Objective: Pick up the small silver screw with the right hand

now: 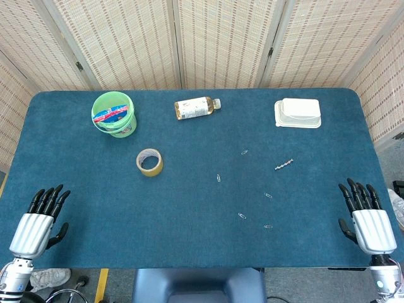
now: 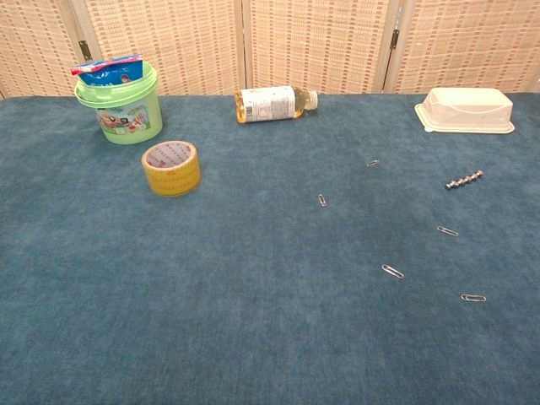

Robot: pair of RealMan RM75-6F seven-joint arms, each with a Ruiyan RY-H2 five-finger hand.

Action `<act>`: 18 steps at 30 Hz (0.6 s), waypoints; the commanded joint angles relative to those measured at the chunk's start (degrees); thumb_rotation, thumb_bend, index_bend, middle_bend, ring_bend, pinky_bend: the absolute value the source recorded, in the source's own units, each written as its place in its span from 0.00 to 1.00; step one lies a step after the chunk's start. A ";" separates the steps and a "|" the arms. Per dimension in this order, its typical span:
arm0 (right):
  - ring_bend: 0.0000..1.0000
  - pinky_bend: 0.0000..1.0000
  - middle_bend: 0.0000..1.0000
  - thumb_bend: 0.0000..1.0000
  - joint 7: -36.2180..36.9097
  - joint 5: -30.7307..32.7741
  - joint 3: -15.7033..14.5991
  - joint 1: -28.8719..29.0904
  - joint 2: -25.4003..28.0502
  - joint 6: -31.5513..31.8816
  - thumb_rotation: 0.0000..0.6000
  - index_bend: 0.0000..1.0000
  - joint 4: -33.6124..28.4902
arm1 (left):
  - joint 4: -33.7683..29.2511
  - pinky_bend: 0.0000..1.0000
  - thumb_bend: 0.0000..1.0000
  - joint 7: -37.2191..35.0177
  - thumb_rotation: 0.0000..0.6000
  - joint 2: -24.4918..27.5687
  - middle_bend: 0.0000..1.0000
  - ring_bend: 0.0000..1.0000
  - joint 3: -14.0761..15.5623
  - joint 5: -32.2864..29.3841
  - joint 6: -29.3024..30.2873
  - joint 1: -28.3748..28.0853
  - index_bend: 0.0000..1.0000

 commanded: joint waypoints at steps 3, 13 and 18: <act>0.00 0.00 0.00 0.38 2.70 -1.11 1.03 3.03 -1.43 -2.58 1.00 0.06 3.60 | 0.23 0.08 0.47 -1.52 1.00 0.50 0.04 0.05 -0.27 -0.21 0.32 0.09 0.00; 0.00 0.00 0.00 0.38 12.15 1.61 5.68 15.70 -3.24 -18.34 1.00 0.28 13.13 | 0.61 0.08 0.47 -2.60 1.00 0.63 0.04 0.05 -0.99 -1.85 -1.29 -0.58 0.00; 0.00 0.00 0.00 0.38 15.19 3.44 7.11 22.00 -9.19 -25.44 1.00 0.36 23.39 | 0.91 0.08 0.47 -3.40 1.00 0.84 0.04 0.05 -1.29 -2.60 -1.80 -0.77 0.00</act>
